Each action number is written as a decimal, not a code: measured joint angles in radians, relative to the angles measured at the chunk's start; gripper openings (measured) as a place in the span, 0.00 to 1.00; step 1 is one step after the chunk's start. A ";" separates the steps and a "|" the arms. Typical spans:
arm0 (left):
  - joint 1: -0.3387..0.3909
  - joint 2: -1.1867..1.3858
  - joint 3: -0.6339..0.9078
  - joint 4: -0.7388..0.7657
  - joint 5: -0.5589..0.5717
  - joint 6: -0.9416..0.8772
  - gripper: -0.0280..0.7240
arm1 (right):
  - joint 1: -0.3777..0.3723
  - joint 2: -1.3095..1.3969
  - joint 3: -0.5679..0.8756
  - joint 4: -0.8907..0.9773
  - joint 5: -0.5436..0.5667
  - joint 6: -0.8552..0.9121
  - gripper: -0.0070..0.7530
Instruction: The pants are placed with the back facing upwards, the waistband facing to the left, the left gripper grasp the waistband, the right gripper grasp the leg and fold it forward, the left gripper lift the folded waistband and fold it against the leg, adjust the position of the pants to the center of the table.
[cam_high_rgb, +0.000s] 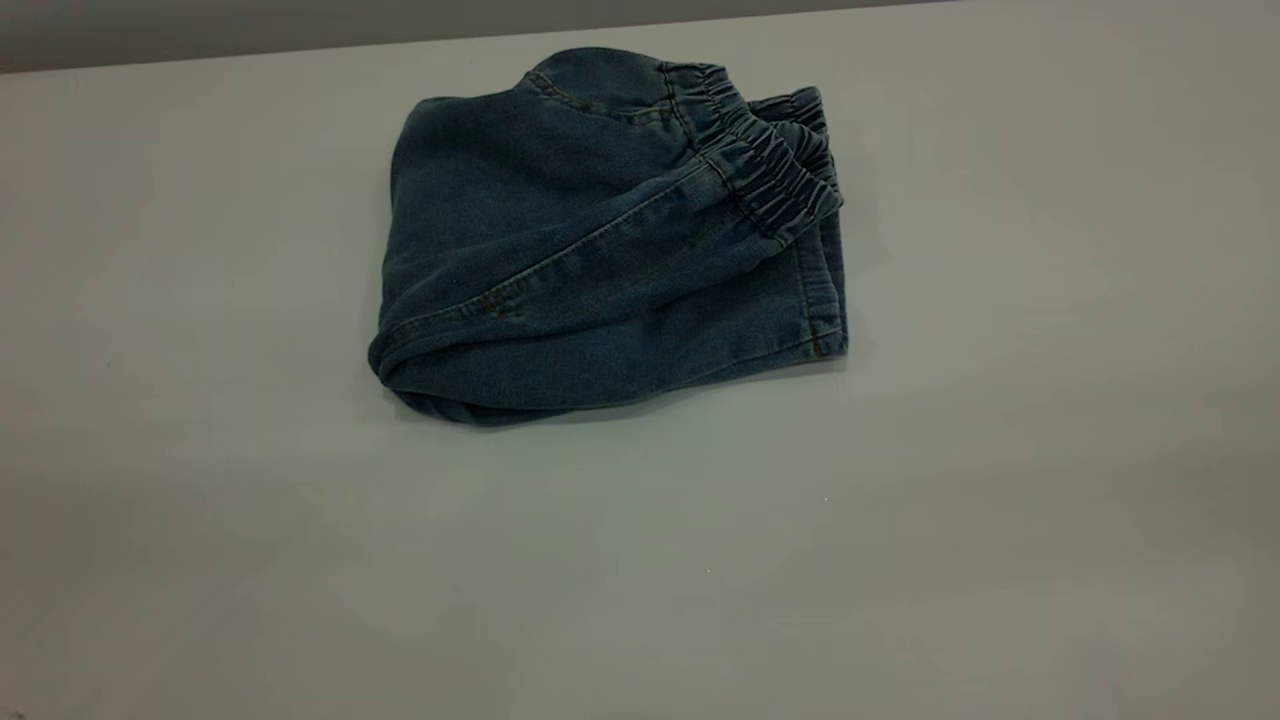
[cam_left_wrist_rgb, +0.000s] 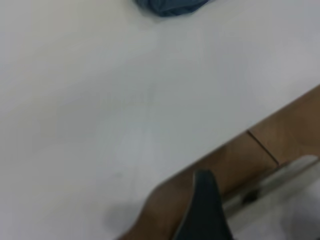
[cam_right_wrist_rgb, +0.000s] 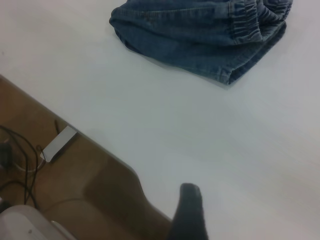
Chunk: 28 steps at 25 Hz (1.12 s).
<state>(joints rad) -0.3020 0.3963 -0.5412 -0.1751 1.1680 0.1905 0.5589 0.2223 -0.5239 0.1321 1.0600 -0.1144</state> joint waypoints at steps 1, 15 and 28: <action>0.000 0.000 0.000 -0.001 -0.013 0.000 0.70 | 0.000 0.000 0.000 0.000 0.000 0.000 0.71; 0.000 0.000 0.018 0.078 -0.045 0.011 0.70 | 0.000 0.000 0.000 0.003 0.000 0.000 0.71; 0.000 0.000 0.034 0.074 -0.081 0.007 0.70 | -0.290 -0.030 0.000 0.043 0.000 0.000 0.71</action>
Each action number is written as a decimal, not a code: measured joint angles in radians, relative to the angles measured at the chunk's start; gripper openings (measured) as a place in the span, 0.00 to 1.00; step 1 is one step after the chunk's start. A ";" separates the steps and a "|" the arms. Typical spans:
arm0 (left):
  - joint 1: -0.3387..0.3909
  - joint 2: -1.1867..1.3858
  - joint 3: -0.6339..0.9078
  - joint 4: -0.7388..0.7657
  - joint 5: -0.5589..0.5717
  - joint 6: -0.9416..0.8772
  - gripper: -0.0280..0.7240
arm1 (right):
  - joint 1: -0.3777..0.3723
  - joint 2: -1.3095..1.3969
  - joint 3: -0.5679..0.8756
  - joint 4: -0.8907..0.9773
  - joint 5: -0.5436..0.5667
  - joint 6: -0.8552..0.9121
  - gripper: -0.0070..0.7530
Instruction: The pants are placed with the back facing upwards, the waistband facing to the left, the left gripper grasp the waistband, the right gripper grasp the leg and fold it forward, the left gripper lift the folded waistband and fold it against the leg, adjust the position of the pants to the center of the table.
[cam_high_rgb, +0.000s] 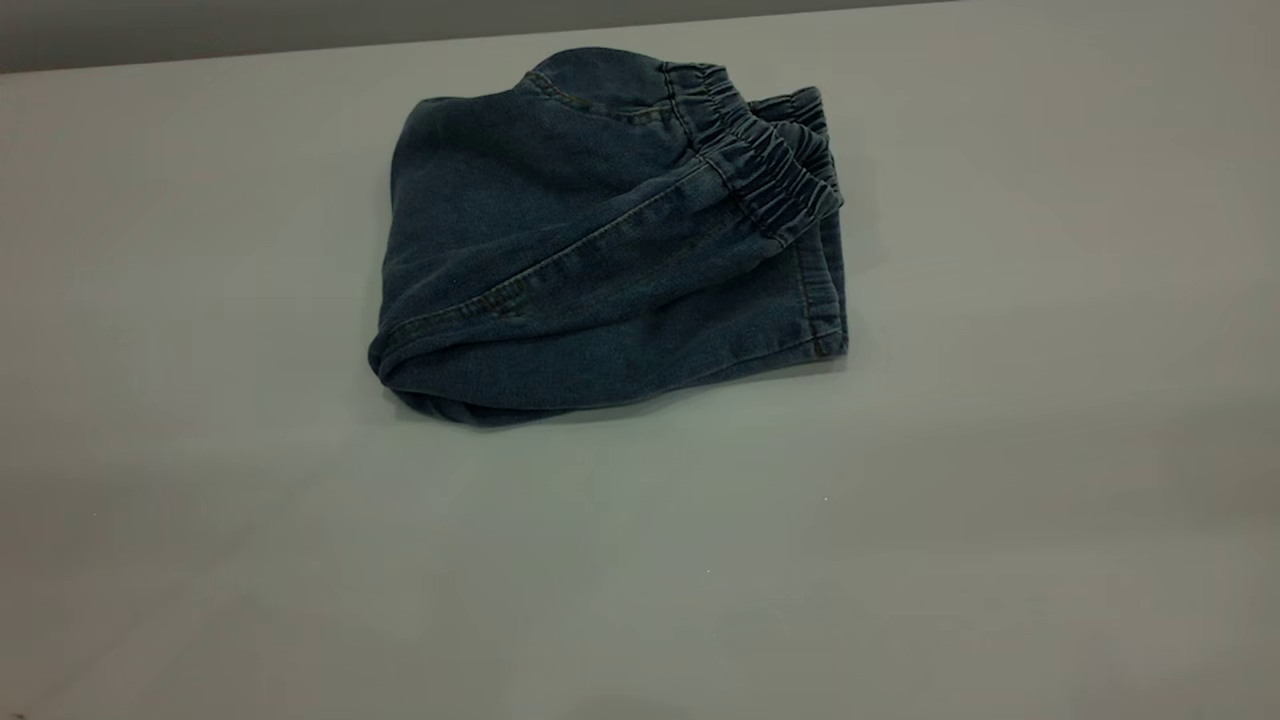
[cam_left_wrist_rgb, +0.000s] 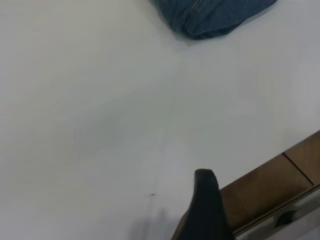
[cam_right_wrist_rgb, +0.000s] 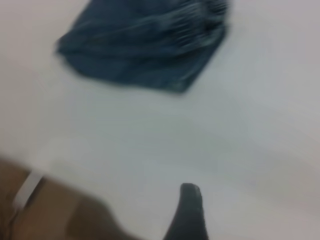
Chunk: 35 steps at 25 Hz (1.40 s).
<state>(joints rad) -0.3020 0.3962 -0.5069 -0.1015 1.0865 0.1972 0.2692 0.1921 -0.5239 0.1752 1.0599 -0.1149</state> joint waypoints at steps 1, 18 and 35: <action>0.000 0.000 0.000 0.000 0.000 0.000 0.70 | -0.043 -0.013 0.000 0.000 0.000 0.001 0.71; 0.283 -0.256 0.000 -0.008 0.005 0.006 0.70 | -0.200 -0.193 0.000 0.012 0.001 -0.001 0.71; 0.291 -0.396 -0.003 -0.006 0.008 0.007 0.70 | -0.199 -0.192 0.000 0.012 0.000 0.000 0.71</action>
